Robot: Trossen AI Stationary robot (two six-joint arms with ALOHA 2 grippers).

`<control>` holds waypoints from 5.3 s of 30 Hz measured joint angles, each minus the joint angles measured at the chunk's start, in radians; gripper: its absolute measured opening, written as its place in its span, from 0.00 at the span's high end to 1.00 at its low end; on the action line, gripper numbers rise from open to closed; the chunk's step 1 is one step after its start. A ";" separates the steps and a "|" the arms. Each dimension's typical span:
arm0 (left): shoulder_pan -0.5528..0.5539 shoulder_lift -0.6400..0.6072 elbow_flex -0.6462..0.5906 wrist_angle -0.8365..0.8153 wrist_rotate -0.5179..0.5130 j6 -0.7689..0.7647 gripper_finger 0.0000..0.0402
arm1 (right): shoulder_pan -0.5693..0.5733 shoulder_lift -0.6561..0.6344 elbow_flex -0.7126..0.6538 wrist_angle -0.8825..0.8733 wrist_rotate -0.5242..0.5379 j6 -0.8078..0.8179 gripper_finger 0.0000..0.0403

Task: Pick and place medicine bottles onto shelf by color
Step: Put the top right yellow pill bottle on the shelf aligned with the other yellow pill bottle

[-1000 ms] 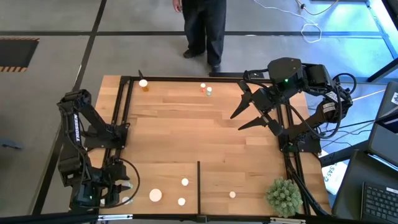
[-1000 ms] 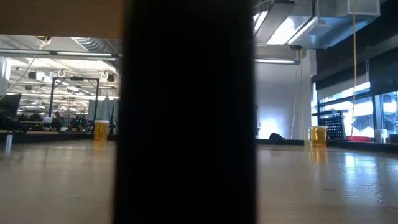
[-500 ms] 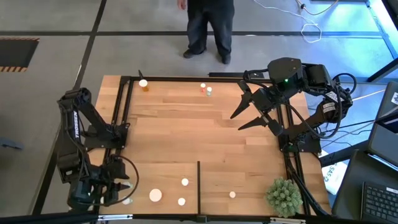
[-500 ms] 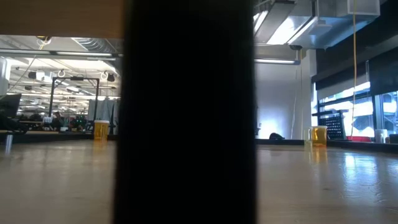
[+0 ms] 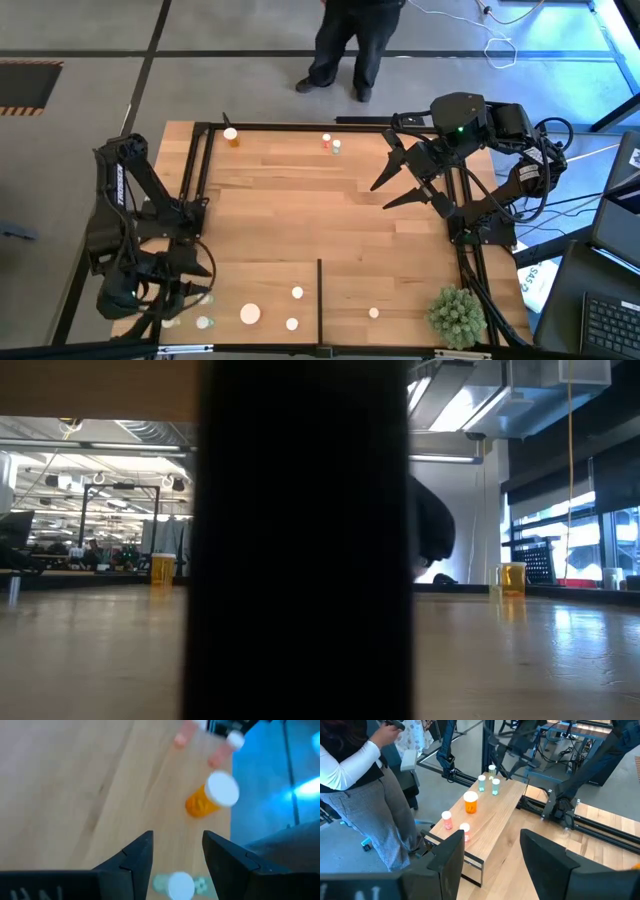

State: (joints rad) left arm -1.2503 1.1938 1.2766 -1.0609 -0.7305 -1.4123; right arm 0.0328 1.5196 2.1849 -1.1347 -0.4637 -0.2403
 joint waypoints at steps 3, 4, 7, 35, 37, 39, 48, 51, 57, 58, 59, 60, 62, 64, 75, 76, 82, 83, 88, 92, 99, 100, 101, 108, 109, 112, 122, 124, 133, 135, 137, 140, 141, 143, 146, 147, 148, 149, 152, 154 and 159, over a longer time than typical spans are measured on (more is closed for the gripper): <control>0.000 -0.043 0.000 0.000 -0.034 0.009 0.59 | 0.000 0.000 0.000 0.000 0.000 0.000 0.51; 0.000 -0.055 0.000 0.000 -0.045 0.009 0.59 | 0.000 0.000 0.000 0.000 0.000 0.000 0.51; 0.014 -0.084 0.000 0.000 -0.075 0.009 0.59 | 0.000 0.000 0.000 0.000 0.000 0.000 0.51; 0.654 -0.304 0.001 -0.189 -0.179 0.504 0.59 | 0.000 0.000 0.000 0.000 0.000 0.000 0.51; 0.738 -0.305 0.001 -0.189 -0.180 0.520 0.59 | 0.000 0.000 0.000 0.000 0.000 0.000 0.51; 0.819 -0.305 0.001 -0.189 -0.158 0.525 0.59 | 0.000 0.000 0.000 0.000 0.000 0.000 0.51; 1.109 -0.284 0.000 -0.244 0.047 0.534 0.59 | 0.000 0.000 0.000 0.000 0.000 0.000 0.51; 1.164 -0.278 0.000 -0.279 0.055 0.533 0.59 | 0.000 0.000 0.000 0.000 0.000 0.000 0.51; 1.237 -0.278 0.000 -0.320 0.126 0.621 0.59 | -0.001 0.000 0.000 0.055 0.018 0.012 0.51; 1.242 -0.278 0.000 -0.326 0.139 0.637 0.59 | -0.008 0.000 0.000 0.087 0.050 0.054 0.51; 1.246 -0.278 0.000 -0.326 0.144 0.654 0.59 | -0.015 0.000 0.000 0.109 0.111 0.111 0.51; 1.249 -0.278 0.000 -0.325 0.145 0.669 0.59 | -0.021 0.002 0.000 0.117 0.193 0.163 0.51; 1.253 -0.278 0.000 -0.325 0.146 0.709 0.59 | -0.040 0.011 0.001 0.113 0.378 0.236 0.51; 1.262 -0.278 0.000 -0.325 0.142 0.749 0.59 | -0.068 0.028 0.001 0.076 0.528 0.303 0.51; 1.364 -0.278 0.000 -0.314 0.147 0.822 0.59 | -0.282 0.159 -0.001 -0.034 0.567 0.517 0.51; 1.374 -0.278 0.000 -0.311 0.156 0.822 0.59 | -0.294 0.167 0.000 -0.028 0.565 0.516 0.51; 1.456 -0.260 0.000 -0.293 0.256 0.850 0.59 | -0.356 0.218 0.000 -0.012 0.565 0.495 0.51; 1.471 -0.253 0.000 -0.286 0.279 0.863 0.59 | -0.365 0.222 0.000 -0.012 0.565 0.489 0.51; 1.545 -0.199 0.000 -0.284 0.326 0.900 0.59 | -0.393 0.243 0.000 -0.024 0.568 0.494 0.51; 1.599 -0.166 0.000 -0.284 0.325 0.896 0.59 | -0.395 0.247 0.000 -0.022 0.561 0.514 0.51; 1.676 -0.165 0.000 -0.284 0.358 0.902 0.59 | -0.399 0.248 0.000 -0.126 0.253 0.396 0.51; 1.680 -0.165 0.000 -0.285 0.358 0.911 0.59 | -0.399 0.248 0.000 -0.159 0.202 0.366 0.51; 1.684 -0.165 0.000 -0.285 0.358 0.923 0.59 | -0.393 0.248 0.000 -0.190 0.157 0.336 0.51; 1.703 -0.166 0.000 -0.285 0.359 0.973 0.59 | -0.320 0.263 0.000 -0.351 0.115 0.186 0.51; 1.704 -0.166 0.000 -0.285 0.359 0.978 0.59 | -0.315 0.264 0.000 -0.372 0.132 0.185 0.51; 1.704 -0.166 0.000 -0.285 0.359 0.980 0.59 | -0.315 0.271 0.000 -0.428 0.265 0.287 0.51; 1.704 -0.166 0.000 -0.284 0.359 0.980 0.59 | -0.471 0.270 0.000 -0.436 0.375 0.548 0.51; 1.704 -0.166 0.000 -0.284 0.359 0.980 0.59 | -0.508 0.270 0.000 -0.436 0.387 0.544 0.51; 1.704 -0.166 0.000 -0.284 0.380 0.977 0.59 | -0.711 0.251 -0.131 -0.433 0.394 0.555 0.51; 1.704 -0.166 0.000 -0.284 0.380 0.977 0.59 | -0.743 0.240 -0.227 -0.422 0.396 0.569 0.51; 1.704 -0.166 0.000 -0.282 0.380 0.977 0.59 | -0.766 0.231 -0.321 -0.389 0.398 0.595 0.51; 1.704 -0.166 0.000 -0.269 0.381 0.976 0.59 | -0.779 0.228 -0.435 -0.356 0.409 0.602 0.51; 1.704 -0.166 0.000 -0.264 0.381 0.976 0.59 | -0.781 0.227 -0.467 -0.354 0.431 0.601 0.51; 1.704 -0.166 0.000 -0.252 0.381 0.976 0.59 | -0.782 0.227 -0.522 -0.351 0.476 0.602 0.51; 1.704 -0.166 0.000 -0.236 0.381 0.975 0.59 | -0.783 0.227 -0.587 -0.327 0.552 0.598 0.51; 1.704 -0.166 0.000 -0.228 0.381 0.975 0.59 | -0.783 0.227 -0.604 -0.303 0.580 0.598 0.51; 1.704 -0.166 0.000 -0.221 0.381 0.975 0.59 | -0.783 0.227 -0.619 -0.282 0.596 0.598 0.51; 1.704 -0.166 0.000 -0.217 0.381 0.974 0.59 | -0.783 0.227 -0.635 -0.261 0.601 0.597 0.51; 1.704 -0.166 0.000 -0.214 0.382 0.956 0.59 | -0.785 0.225 -0.680 -0.198 0.602 0.596 0.51; 1.704 -0.166 0.000 -0.214 0.382 0.940 0.59 | -0.790 0.225 -0.713 -0.187 0.610 0.595 0.51; 1.704 -0.166 0.000 -0.214 0.385 0.921 0.59 | -0.820 0.225 -0.810 -0.106 0.642 0.571 0.51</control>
State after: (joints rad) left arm 0.4534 1.0279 1.2766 -1.2751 -0.3453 -0.4911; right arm -0.7871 1.7447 1.3753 -1.2411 0.1779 0.3303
